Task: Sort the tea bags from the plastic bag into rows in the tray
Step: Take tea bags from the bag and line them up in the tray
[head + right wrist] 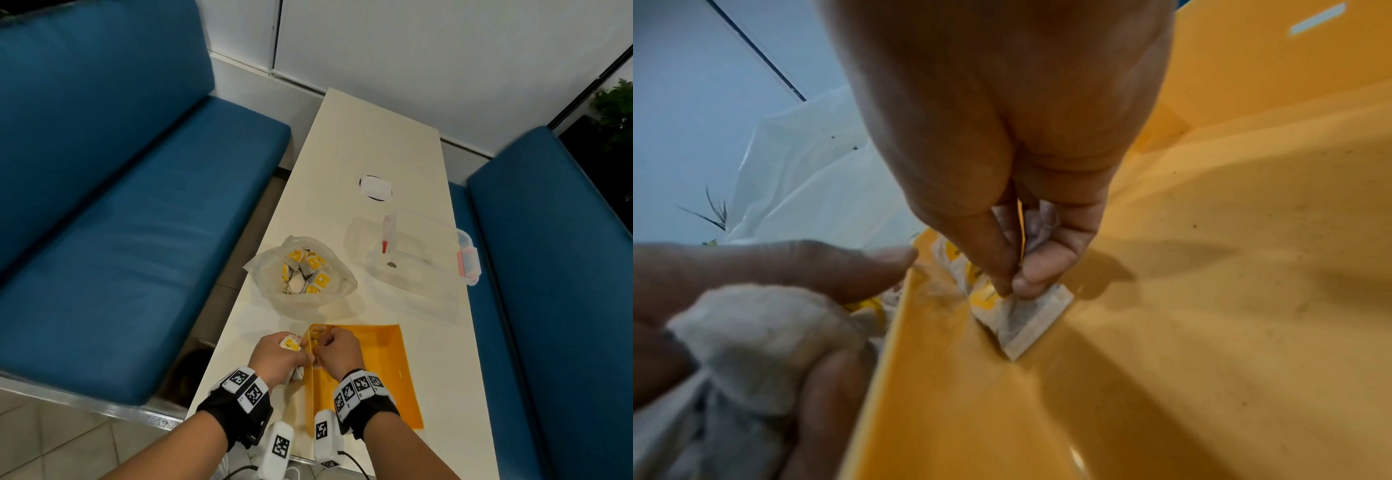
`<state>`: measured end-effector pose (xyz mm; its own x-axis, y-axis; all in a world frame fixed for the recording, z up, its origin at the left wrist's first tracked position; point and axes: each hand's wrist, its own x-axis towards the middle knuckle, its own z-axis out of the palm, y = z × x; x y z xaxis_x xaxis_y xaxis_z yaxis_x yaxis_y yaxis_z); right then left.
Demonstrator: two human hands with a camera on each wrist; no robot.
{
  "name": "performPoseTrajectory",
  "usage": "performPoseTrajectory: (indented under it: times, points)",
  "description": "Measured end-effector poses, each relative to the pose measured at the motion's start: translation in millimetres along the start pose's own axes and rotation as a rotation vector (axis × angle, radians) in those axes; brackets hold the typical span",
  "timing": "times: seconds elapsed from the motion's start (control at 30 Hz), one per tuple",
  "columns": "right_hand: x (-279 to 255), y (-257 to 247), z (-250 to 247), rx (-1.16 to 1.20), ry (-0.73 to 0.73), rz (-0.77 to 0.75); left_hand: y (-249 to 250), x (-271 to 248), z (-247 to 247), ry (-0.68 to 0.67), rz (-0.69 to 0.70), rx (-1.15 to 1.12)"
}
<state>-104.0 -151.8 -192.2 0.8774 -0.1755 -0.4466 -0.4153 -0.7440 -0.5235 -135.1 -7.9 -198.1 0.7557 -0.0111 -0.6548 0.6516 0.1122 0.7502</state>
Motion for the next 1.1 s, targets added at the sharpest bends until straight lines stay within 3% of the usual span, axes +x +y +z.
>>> performPoseTrajectory:
  times: [0.13,0.33,0.47,0.57,0.63,0.83,1.1]
  points:
    - [-3,1,-4,0.009,0.015,0.007,5,-5,-6,-0.055,-0.061,-0.064]
    - [-17,-5,-24,0.119,0.05,-0.158,27,-13,-23,-0.192,-0.276,-0.478]
    - [-40,-28,-33,0.236,-0.101,-0.32,25,-8,-30,-0.201,-0.299,-0.557]
    - [-50,-37,-31,0.149,-0.274,-0.395,25,-7,-33,-0.225,-0.299,-0.584]
    - [-51,-38,-28,0.087,-0.285,-0.417,28,-9,-32,-0.239,-0.298,-0.595]
    - [-44,-33,-26,0.162,-0.188,-0.387,31,-14,-34,-0.266,-0.255,-0.597]
    - [-37,-31,-31,0.272,-0.263,-0.285,31,-17,-39,-0.297,-0.264,-0.559]
